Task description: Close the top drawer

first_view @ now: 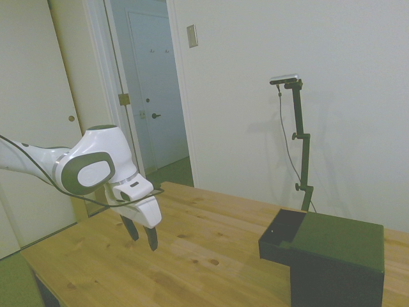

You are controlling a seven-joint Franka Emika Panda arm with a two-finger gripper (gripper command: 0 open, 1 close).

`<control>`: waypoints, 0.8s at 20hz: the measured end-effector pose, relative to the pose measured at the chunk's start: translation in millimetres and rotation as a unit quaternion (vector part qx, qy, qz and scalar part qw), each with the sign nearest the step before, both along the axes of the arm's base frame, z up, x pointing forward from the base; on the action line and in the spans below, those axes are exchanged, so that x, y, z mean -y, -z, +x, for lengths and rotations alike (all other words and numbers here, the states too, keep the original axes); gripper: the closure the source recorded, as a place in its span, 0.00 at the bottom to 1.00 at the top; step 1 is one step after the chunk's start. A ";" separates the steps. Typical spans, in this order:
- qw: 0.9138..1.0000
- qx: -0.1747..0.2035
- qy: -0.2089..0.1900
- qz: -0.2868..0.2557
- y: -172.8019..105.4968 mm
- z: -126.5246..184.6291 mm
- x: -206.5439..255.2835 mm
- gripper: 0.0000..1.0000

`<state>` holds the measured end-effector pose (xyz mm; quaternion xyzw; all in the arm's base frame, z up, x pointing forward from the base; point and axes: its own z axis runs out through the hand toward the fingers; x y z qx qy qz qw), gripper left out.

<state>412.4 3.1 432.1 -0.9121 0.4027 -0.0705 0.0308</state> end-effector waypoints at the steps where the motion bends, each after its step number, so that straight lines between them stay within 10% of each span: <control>1: 1.000 -0.001 0.000 0.000 0.1 0.0 0.1 0.00; 9: 0.994 0.039 0.097 -0.039 -22.4 32.5 62.0 0.00; 16: 0.959 0.073 0.262 -0.083 -20.4 72.9 165.8 0.00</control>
